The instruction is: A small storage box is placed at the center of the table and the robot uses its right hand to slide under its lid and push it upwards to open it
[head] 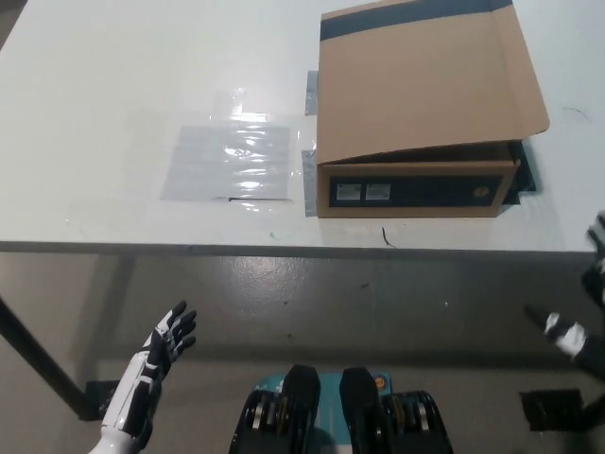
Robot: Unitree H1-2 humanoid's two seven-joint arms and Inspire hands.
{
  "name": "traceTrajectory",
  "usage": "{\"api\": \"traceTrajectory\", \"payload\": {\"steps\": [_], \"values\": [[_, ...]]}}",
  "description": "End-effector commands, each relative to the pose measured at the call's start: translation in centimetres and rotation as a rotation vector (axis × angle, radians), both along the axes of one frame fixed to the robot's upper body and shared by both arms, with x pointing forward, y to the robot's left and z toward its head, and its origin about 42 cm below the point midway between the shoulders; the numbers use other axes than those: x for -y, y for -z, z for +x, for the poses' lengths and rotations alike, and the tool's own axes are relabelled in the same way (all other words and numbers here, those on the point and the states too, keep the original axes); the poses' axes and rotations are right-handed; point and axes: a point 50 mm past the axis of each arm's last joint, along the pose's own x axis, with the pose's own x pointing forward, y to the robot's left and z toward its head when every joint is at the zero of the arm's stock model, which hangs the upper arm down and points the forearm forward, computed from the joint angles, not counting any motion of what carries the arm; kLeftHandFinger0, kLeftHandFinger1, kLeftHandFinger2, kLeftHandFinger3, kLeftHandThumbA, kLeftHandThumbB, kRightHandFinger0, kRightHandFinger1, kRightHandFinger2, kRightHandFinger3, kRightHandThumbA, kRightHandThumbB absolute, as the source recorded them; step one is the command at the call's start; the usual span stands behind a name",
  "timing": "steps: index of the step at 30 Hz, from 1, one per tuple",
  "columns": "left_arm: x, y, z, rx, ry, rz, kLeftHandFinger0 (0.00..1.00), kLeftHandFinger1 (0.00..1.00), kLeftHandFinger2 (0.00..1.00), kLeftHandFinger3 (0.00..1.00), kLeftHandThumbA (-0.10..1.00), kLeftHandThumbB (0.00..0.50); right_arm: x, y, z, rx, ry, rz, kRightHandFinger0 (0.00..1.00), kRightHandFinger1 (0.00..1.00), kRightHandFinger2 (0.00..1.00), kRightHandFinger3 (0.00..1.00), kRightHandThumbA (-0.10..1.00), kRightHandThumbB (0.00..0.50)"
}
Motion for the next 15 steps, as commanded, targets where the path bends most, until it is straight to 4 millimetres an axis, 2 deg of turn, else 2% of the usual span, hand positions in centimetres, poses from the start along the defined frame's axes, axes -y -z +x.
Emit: {"api": "traceTrajectory", "payload": {"steps": [1, 3, 4, 5, 7, 11, 15], "values": [[-0.2, -1.2, 0.6, 0.073, 0.028, 0.011, 1.00, 1.00, 1.00, 1.00, 1.00, 0.320, 0.8, -2.7, 2.2, 0.065, 0.011, 0.077, 1.00, 1.00, 1.00, 1.00, 1.00, 0.204], [-0.2, -1.2, 0.6, 0.074, 0.030, 0.011, 1.00, 1.00, 1.00, 1.00, 1.00, 0.322, 0.9, -3.2, 3.4, 0.067, -0.017, 0.148, 1.00, 1.00, 1.00, 1.00, 1.00, 0.185], [-0.2, -1.2, 0.6, 0.070, 0.026, 0.021, 1.00, 1.00, 1.00, 1.00, 1.00, 0.335, 1.0, -3.6, 4.5, 0.062, -0.054, 0.255, 1.00, 1.00, 1.00, 1.00, 1.00, 0.184], [-0.1, -1.2, 0.6, 0.065, 0.027, 0.024, 1.00, 1.00, 1.00, 1.00, 1.00, 0.336, 1.1, -3.6, 4.9, 0.059, -0.065, 0.279, 1.00, 1.00, 1.00, 1.00, 1.00, 0.186], [-0.1, -1.2, 0.6, 0.066, 0.031, 0.026, 1.00, 1.00, 1.00, 1.00, 1.00, 0.332, 1.2, -3.9, 6.0, 0.059, -0.091, 0.323, 1.00, 1.00, 1.00, 1.00, 1.00, 0.195], [0.0, -1.3, 0.6, 0.058, 0.029, 0.033, 1.00, 1.00, 1.00, 1.00, 1.00, 0.351, 1.5, -4.0, 9.0, 0.030, -0.119, 0.432, 1.00, 1.00, 1.00, 1.00, 1.00, 0.251], [-0.1, -1.3, 0.7, 0.056, 0.037, 0.041, 1.00, 1.00, 1.00, 1.00, 1.00, 0.347, 1.8, -3.6, 11.9, 0.009, -0.143, 0.483, 1.00, 1.00, 1.00, 1.00, 1.00, 0.258]]}}
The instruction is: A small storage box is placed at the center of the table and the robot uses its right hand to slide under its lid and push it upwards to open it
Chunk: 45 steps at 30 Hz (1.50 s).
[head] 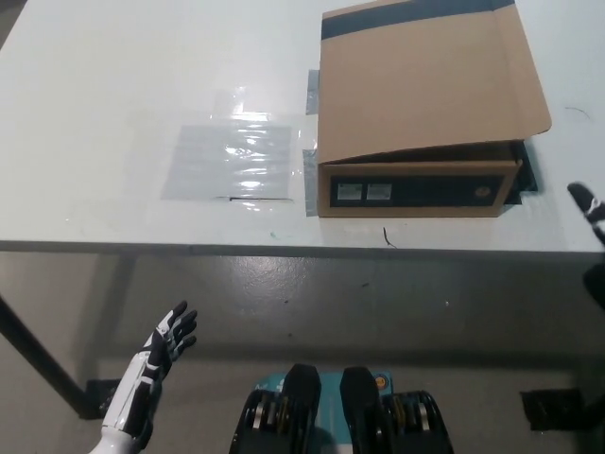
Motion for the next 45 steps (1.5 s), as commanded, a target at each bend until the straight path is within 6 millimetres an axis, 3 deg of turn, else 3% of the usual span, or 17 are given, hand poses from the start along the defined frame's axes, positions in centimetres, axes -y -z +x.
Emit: {"api": "traceTrajectory", "payload": {"steps": [1, 5, 8, 14, 31, 45], "values": [[-0.1, -1.3, 0.7, 0.052, 0.034, 0.035, 1.00, 1.00, 1.00, 1.00, 1.00, 0.356, 0.2, -1.5, 3.5, 0.038, -0.079, 0.164, 1.00, 1.00, 1.00, 1.00, 1.00, 0.260], [-0.2, -1.4, 0.7, 0.058, 0.035, 0.043, 1.00, 1.00, 1.00, 1.00, 1.00, 0.363, 0.1, -0.9, 5.5, 0.007, -0.089, 0.197, 1.00, 1.00, 1.00, 1.00, 1.00, 0.283], [-0.2, -1.5, 0.8, 0.059, 0.038, 0.052, 1.00, 1.00, 1.00, 1.00, 1.00, 0.364, -0.5, -0.6, 6.8, -0.022, -0.093, 0.216, 1.00, 1.00, 1.00, 1.00, 1.00, 0.273], [-0.2, -1.5, 0.8, 0.055, 0.043, 0.056, 1.00, 1.00, 1.00, 1.00, 1.00, 0.382, -1.2, -0.5, 8.0, -0.026, -0.160, 0.286, 1.00, 1.00, 1.00, 1.00, 1.00, 0.277], [-0.2, -1.7, 1.0, 0.051, 0.049, 0.042, 1.00, 1.00, 1.00, 1.00, 1.00, 0.369, -3.7, -0.5, 9.5, -0.052, -0.221, 0.402, 1.00, 1.00, 1.00, 1.00, 1.00, 0.280], [-0.3, -1.7, 0.9, 0.049, 0.056, 0.056, 1.00, 1.00, 1.00, 1.00, 1.00, 0.382, -5.7, 1.3, 10.5, -0.102, -0.270, 0.485, 1.00, 1.00, 1.00, 1.00, 1.00, 0.283]]}}
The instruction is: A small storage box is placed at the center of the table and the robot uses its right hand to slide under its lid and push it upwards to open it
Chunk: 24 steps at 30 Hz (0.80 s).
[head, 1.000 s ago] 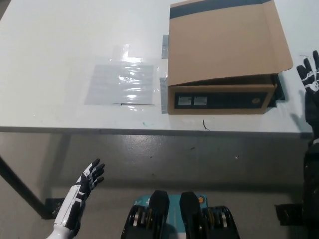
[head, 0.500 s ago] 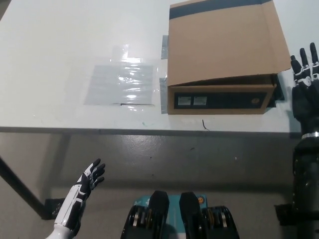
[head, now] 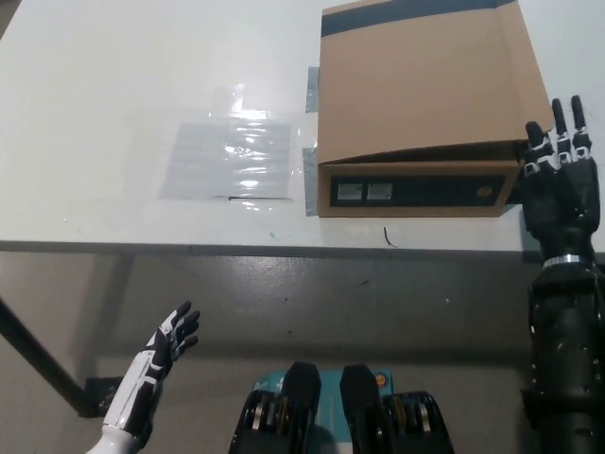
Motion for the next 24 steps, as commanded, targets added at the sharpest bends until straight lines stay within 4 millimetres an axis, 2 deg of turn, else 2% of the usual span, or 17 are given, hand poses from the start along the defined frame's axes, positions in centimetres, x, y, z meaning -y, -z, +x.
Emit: {"api": "traceTrajectory", "payload": {"steps": [1, 10, 20, 24], "values": [[-0.2, -1.4, 0.7, 0.050, 0.039, 0.021, 1.00, 1.00, 1.00, 1.00, 1.00, 0.374, -1.2, -2.9, 1.7, 0.094, -0.042, 0.038, 1.00, 1.00, 1.00, 1.00, 1.00, 0.294], [-0.2, -1.5, 0.8, 0.045, 0.044, 0.023, 1.00, 1.00, 1.00, 1.00, 1.00, 0.376, -1.9, -4.1, 1.7, 0.126, -0.069, 0.056, 1.00, 1.00, 1.00, 1.00, 1.00, 0.297], [-0.3, -1.5, 1.1, 0.053, 0.041, 0.028, 1.00, 1.00, 1.00, 1.00, 1.00, 0.379, -2.5, -7.6, 0.6, 0.212, -0.099, 0.032, 1.00, 1.00, 1.00, 1.00, 1.00, 0.315], [-0.2, -1.5, 1.1, 0.056, 0.044, 0.029, 1.00, 1.00, 1.00, 1.00, 1.00, 0.374, -2.8, -8.0, 0.4, 0.210, -0.102, 0.037, 1.00, 1.00, 1.00, 1.00, 1.00, 0.291]]}}
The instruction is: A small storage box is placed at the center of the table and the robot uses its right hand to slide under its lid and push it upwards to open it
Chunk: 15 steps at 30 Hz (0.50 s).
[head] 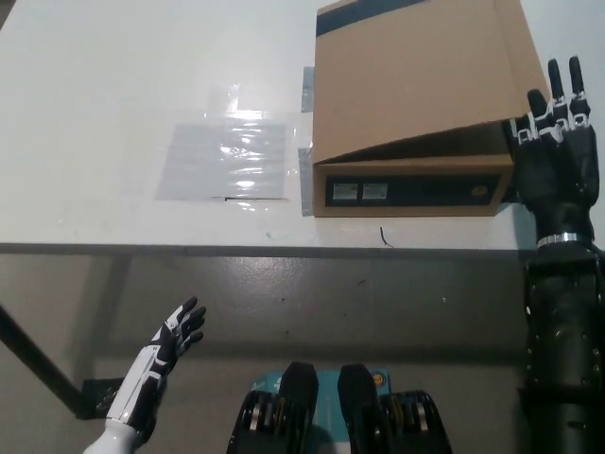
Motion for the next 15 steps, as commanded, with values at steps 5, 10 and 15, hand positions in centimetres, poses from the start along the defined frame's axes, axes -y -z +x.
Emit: {"api": "traceTrajectory", "payload": {"steps": [5, 10, 15], "values": [[-0.4, -1.2, 0.5, 0.047, 0.021, 0.025, 1.00, 1.00, 1.00, 1.00, 1.00, 0.367, -1.6, -3.6, 0.6, 0.086, -0.056, 0.009, 1.00, 1.00, 1.00, 1.00, 1.00, 0.295], [-0.5, -1.1, 0.5, 0.040, 0.021, 0.029, 1.00, 1.00, 1.00, 1.00, 1.00, 0.362, -2.5, -3.1, 0.8, 0.066, -0.064, 0.016, 1.00, 1.00, 1.00, 1.00, 1.00, 0.284], [-0.3, -1.1, 0.5, 0.039, 0.021, 0.031, 1.00, 1.00, 1.00, 1.00, 1.00, 0.361, -4.0, -1.9, 1.4, 0.030, -0.091, 0.041, 1.00, 1.00, 1.00, 1.00, 1.00, 0.306]]}}
